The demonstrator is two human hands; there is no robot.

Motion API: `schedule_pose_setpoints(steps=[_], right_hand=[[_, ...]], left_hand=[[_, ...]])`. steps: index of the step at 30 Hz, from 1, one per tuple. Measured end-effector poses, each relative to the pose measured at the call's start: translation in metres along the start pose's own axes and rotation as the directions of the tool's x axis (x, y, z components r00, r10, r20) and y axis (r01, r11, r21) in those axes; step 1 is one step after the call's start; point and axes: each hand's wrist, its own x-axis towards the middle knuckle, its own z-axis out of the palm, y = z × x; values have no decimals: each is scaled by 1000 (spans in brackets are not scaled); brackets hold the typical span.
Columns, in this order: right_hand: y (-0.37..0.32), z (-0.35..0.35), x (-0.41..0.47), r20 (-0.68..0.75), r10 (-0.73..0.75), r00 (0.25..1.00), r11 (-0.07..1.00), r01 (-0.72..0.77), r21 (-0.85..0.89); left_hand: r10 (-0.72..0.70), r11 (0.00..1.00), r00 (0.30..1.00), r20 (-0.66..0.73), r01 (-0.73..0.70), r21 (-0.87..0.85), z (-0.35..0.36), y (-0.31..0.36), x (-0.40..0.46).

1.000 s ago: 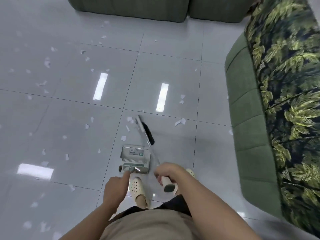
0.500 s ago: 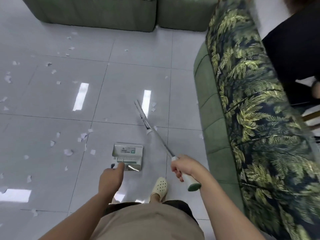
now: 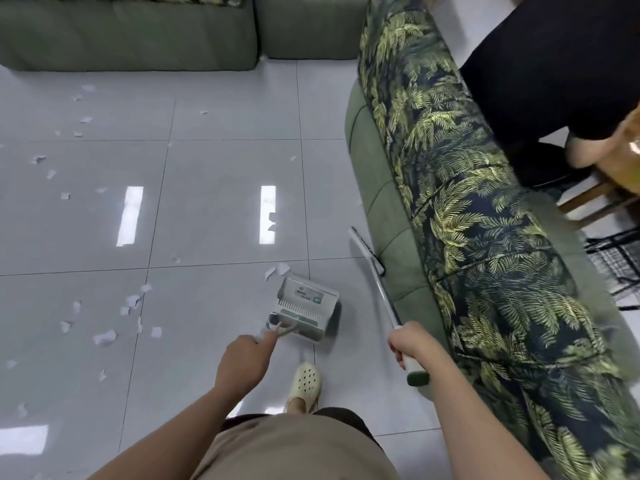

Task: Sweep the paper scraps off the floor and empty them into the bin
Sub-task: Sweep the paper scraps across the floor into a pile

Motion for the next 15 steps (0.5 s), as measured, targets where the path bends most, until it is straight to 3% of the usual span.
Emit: schedule_pose_setpoints(steps=[4, 8, 11, 15], right_hand=[[-10, 5, 13, 36, 38, 999, 999, -39, 30], [-17, 15, 17, 188, 89, 978, 988, -110, 106], [-17, 5, 11, 282, 75, 956, 980, -123, 156], [-3, -18, 2, 306, 38, 951, 961, -119, 251]], left_hand=[[10, 1000, 1000, 8, -10, 18, 2, -5, -6], [36, 998, 999, -12, -35, 52, -2, -15, -12], [10, 999, 999, -32, -9, 39, -6, -23, -12], [24, 996, 1000, 17, -26, 91, -8, -31, -10]])
